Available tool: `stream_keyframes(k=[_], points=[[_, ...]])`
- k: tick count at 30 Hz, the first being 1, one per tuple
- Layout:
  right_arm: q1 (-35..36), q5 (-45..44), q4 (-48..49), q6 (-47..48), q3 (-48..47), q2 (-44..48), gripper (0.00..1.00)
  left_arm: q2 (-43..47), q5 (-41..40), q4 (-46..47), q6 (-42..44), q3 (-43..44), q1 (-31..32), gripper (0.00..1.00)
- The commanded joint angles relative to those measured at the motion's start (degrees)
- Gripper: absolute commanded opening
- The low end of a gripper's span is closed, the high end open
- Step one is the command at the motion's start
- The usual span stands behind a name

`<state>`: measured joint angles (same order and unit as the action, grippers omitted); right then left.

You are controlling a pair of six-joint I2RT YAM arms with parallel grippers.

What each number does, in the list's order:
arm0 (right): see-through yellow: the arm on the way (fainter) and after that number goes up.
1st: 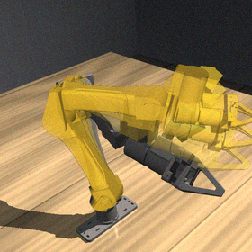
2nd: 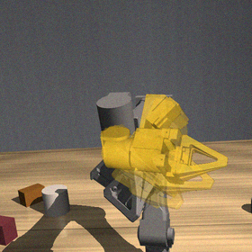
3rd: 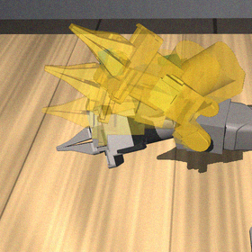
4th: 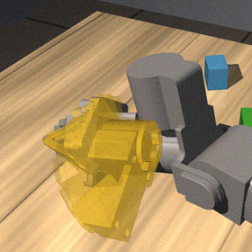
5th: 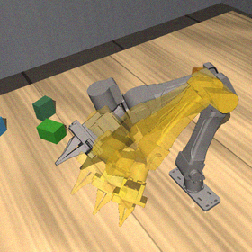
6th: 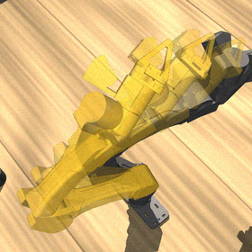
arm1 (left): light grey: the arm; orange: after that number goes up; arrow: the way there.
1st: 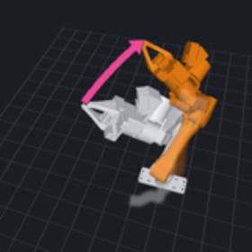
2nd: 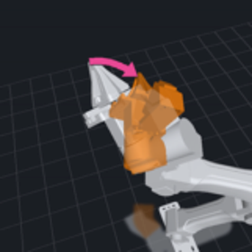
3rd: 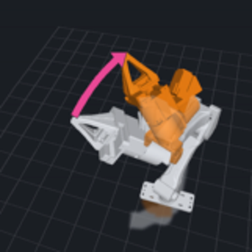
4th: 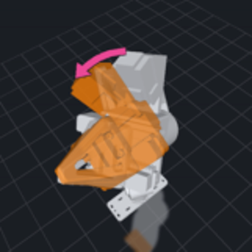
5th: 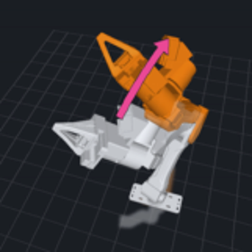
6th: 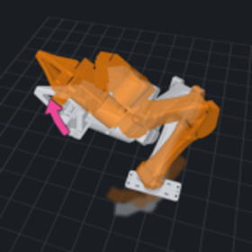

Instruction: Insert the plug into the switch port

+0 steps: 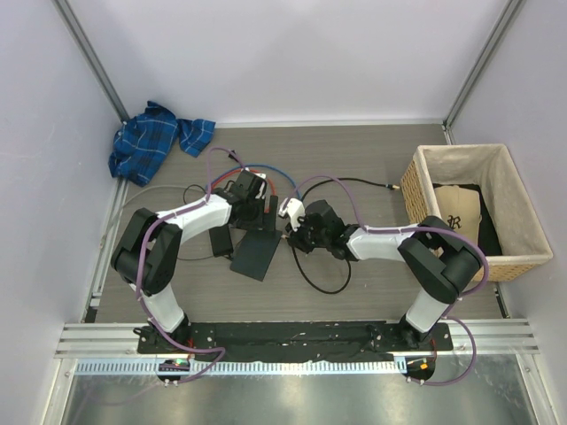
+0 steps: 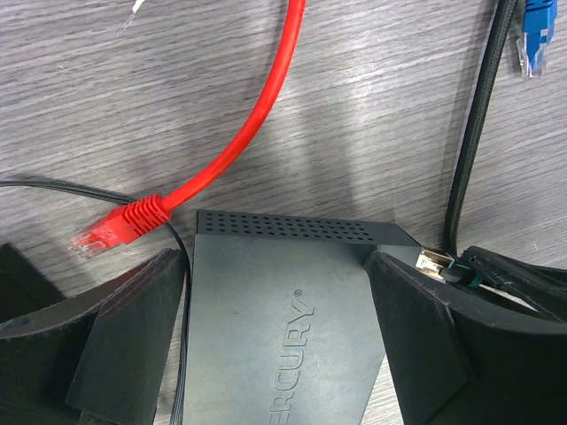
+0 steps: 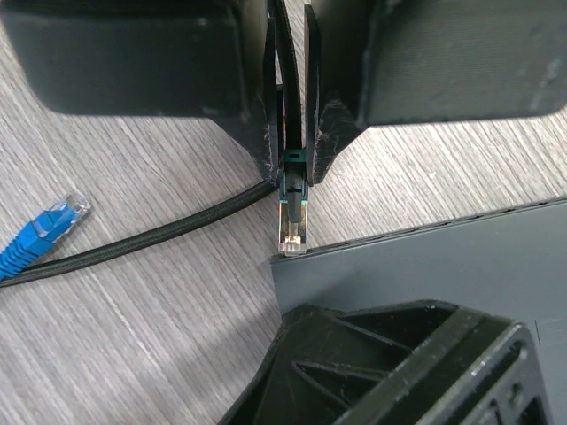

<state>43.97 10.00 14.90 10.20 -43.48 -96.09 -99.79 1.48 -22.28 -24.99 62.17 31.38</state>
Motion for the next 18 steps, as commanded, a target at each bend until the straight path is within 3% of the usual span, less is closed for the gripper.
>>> stream_keyframes(k=[1,18], points=[[-0.02,1.51,2.24,0.88,-1.69,-0.85,0.01,-0.67,2.48,-0.66,0.91,-1.18,0.53,0.89],[1.30,1.34,0.75,3.34,-3.10,-0.94,0.01,-0.93,3.45,-0.83,0.91,-1.09,0.62,0.89]])
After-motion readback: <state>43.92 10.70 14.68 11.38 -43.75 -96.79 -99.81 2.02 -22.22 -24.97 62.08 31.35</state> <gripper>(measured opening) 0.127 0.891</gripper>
